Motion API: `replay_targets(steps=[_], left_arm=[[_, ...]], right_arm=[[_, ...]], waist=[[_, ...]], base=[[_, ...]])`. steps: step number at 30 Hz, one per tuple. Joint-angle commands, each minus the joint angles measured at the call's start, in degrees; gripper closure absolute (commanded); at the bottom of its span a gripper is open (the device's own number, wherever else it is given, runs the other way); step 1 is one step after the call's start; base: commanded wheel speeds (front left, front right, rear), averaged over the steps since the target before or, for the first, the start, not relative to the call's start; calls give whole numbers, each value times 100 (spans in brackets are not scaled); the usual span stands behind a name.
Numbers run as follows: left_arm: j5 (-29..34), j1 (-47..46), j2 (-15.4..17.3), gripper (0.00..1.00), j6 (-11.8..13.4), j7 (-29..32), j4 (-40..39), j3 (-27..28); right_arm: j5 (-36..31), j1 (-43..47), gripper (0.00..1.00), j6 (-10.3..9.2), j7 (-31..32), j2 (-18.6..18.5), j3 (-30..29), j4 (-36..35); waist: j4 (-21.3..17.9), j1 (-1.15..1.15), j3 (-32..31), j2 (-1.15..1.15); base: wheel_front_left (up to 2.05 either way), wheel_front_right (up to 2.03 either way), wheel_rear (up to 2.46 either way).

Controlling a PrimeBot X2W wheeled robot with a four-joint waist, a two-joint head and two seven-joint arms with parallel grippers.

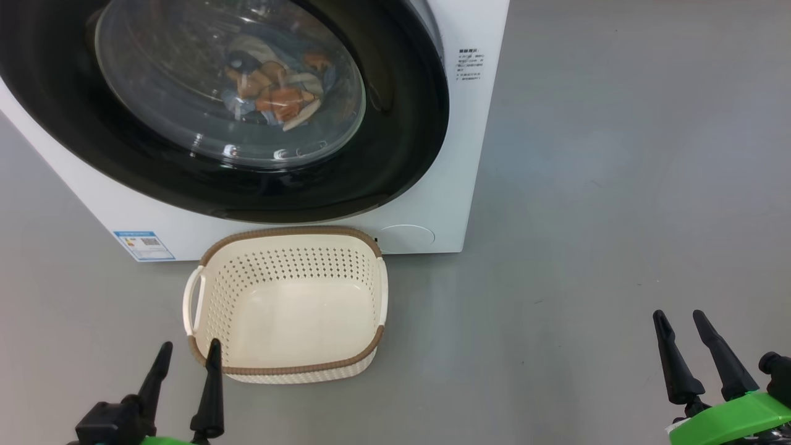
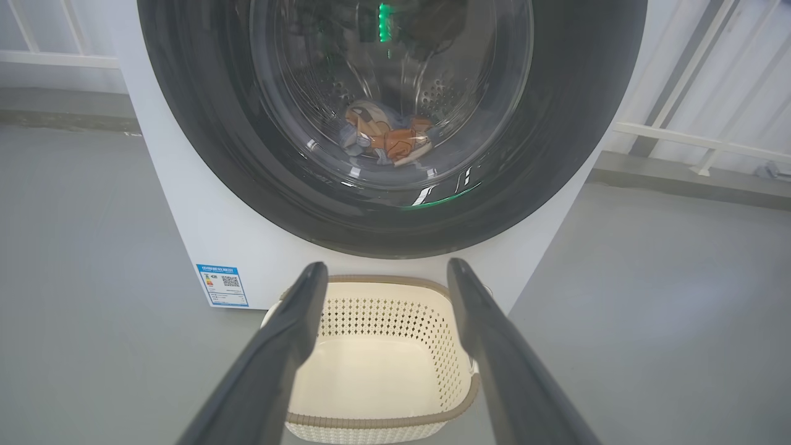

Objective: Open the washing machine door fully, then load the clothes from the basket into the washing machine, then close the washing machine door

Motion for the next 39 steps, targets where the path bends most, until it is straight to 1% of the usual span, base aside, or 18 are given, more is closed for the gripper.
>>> replay_targets(steps=[1,2,3,8,11,15,19,39], left_arm=[[-18,-30,46,0,-9,-37,-159,217],[-21,-33,43,0,-9,-37,-163,217],[0,-1,-3,100,1,1,11,3],[-6,92,-111,100,1,10,303,-72],[-178,96,-115,100,2,41,309,-69],[-439,83,-101,100,3,95,309,-58],[-700,55,-88,100,3,148,326,-47],[-1922,-76,-40,100,-1,412,384,24]], right_arm=[[-79,-5,0,9,-26,-107,69,-141],[-80,-9,0,9,-26,-106,67,-143],[-10,-1,100,0,0,7,8,17],[16,35,100,0,9,242,63,325],[147,40,100,0,51,280,51,320],[344,36,100,0,115,310,30,301],[541,18,100,1,178,339,11,297],[1470,-65,100,2,487,486,-95,242]], waist=[[2,0,4,0],[3,0,6,0],[3,0,5,0],[4,0,5,0],[4,1,-1,0],[7,14,-41,0],[9,2,-52,0],[17,0,-142,0]], base=[[0,0,0],[0,0,0],[0,0,0],[0,0,0],[0,0,0],[0,0,0],[0,0,0],[0,0,0]])
